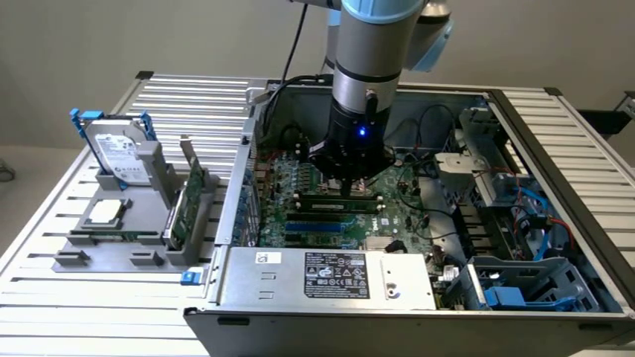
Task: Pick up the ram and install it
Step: 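Press down the ram until it locks into place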
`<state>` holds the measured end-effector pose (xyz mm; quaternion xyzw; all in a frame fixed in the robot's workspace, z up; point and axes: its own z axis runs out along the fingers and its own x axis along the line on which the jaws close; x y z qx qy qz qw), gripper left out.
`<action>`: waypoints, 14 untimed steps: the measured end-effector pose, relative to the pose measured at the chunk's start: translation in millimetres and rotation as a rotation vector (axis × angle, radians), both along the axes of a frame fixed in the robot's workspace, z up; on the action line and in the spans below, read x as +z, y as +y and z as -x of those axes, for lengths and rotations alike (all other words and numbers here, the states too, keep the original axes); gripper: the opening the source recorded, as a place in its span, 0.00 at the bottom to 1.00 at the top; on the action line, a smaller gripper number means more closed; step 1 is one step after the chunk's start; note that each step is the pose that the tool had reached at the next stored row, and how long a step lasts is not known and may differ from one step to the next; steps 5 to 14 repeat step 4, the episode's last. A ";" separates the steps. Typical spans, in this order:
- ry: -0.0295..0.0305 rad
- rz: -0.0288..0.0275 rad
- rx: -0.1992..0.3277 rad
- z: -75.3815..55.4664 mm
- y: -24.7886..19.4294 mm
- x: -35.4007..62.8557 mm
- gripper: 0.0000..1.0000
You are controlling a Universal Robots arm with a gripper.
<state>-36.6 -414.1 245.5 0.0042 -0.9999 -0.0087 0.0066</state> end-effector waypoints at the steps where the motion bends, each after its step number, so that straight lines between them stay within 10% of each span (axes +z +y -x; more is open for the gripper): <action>1: 0.0000 0.0000 0.000 0.0 0.0 0.0 0.11; 14: 0.0000 0.0000 0.000 0.0 0.0 0.1 0.11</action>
